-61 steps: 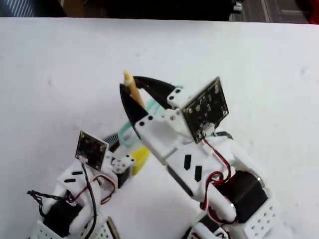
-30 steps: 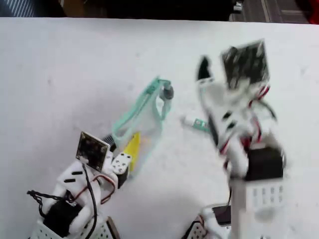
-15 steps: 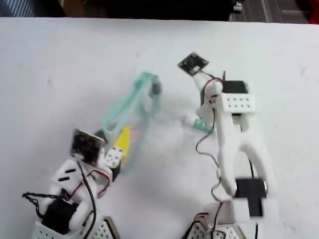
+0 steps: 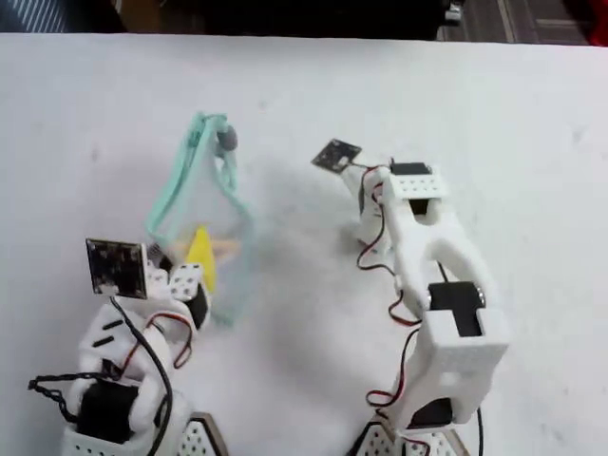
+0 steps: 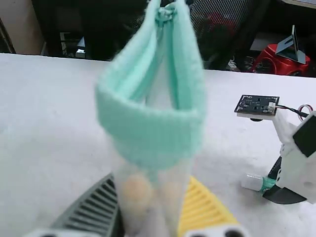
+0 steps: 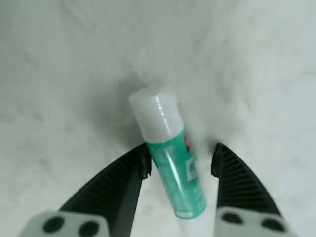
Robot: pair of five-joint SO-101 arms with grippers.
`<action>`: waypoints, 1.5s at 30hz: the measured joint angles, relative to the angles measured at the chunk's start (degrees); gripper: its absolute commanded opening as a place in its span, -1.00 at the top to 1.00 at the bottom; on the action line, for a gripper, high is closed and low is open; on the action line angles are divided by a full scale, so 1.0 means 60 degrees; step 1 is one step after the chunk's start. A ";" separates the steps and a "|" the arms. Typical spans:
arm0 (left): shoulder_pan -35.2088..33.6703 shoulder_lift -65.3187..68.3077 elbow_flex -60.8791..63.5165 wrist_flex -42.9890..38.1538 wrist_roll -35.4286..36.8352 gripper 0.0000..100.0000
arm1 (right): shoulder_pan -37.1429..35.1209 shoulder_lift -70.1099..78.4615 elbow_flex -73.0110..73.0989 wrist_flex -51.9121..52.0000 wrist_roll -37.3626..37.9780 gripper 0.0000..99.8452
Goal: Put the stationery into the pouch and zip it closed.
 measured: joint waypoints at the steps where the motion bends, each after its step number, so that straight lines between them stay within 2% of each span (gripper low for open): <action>1: -0.0029 0.0000 0.0000 0.0000 0.0000 0.95 | -0.0044 0.0000 0.0000 -0.0015 0.0000 0.63; 7: -0.0044 0.0015 0.0015 -0.0161 0.0000 0.95 | -0.0249 0.0044 0.0000 -0.0044 0.0000 0.65; 11: -0.0059 0.0015 0.0015 -0.0161 0.0000 0.95 | -0.0527 0.0044 0.0000 -0.0147 0.0000 1.00; 13: -0.0059 0.0015 0.0015 -0.0176 0.0000 0.95 | -0.0630 0.0044 -0.0015 -0.0205 0.0000 0.91; 16: -0.0059 0.0015 0.0015 -0.0176 0.0000 0.95 | -0.0659 0.0044 -0.0015 -0.0234 0.0000 0.98; 19: 0.0410 0.0015 0.0015 -0.0176 -0.0029 0.95 | -0.0542 -0.0190 0.0000 -0.0015 0.0000 0.97; 27: 0.2784 0.0015 0.0015 -0.0601 -0.0029 0.95 | 0.0308 -0.3853 0.0015 0.1084 0.0000 0.97; 32: 0.3326 0.0029 0.0000 -0.0791 -0.0015 0.95 | 0.0073 -0.7062 0.0015 0.1275 -0.0088 0.97; 37: 0.4220 0.0015 0.0147 -0.0791 0.0000 0.95 | -0.0527 -0.9890 -0.0220 0.1260 -0.1641 0.97; 42: 0.5040 -0.0088 0.0571 -0.0806 -0.0015 0.95 | -0.1480 -1.1399 -0.1084 0.1260 -0.3355 0.97; 45: 0.5070 -0.0103 0.0571 -0.0806 -0.0088 0.77 | -0.2066 -1.1634 -0.1597 0.1260 -0.3985 0.97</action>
